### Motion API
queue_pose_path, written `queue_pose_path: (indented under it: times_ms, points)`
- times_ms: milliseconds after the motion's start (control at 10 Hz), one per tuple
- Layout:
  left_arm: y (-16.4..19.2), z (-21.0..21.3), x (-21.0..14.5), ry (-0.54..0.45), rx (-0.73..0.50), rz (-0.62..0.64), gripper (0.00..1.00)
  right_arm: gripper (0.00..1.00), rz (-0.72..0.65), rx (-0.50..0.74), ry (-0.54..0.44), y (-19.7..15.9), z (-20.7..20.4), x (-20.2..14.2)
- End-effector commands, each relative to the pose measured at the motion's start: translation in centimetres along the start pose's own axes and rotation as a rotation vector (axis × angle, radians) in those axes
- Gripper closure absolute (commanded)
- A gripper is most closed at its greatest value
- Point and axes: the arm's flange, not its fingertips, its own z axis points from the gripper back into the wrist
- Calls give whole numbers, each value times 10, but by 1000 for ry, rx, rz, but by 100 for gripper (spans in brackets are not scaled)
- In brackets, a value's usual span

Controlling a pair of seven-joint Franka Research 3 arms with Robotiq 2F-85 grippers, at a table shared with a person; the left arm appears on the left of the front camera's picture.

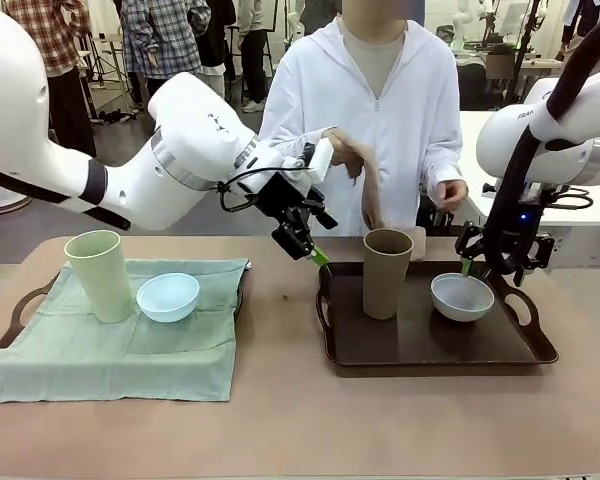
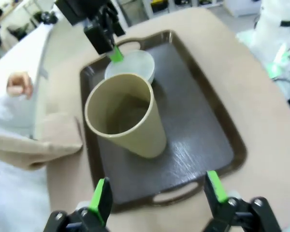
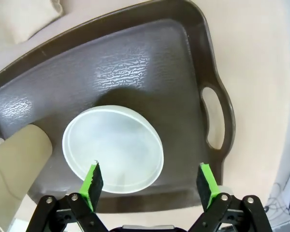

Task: Set up a tray with a mat and arrange the tableware.
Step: Pick up the Picnic Bowl and Reusable plastic cup from the Handle tray in front of the human's position and hold them in the air.

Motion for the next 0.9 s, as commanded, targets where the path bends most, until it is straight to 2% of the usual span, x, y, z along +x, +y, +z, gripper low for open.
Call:
queue_pose_path:
  times_ms: [0,300,400,500,700,800]
  points:
    - [1,1,-32,-101,-30,77,0,0,52,49,-24,1,-2,8]
    - [-2,-12,-45,-182,-23,221,0,0,103,74,-27,2,-9,12]
    - [-11,-19,-43,-154,1,264,0,0,61,79,-25,1,-11,13]
    - [3,-11,-50,-141,-31,172,0,0,80,35,-25,2,-3,6]
    - [3,-11,-50,-141,-31,172,0,0,75,47,-20,2,-6,7]
    - [0,-17,-49,-149,-29,207,0,0,172,20,-16,7,-8,1]
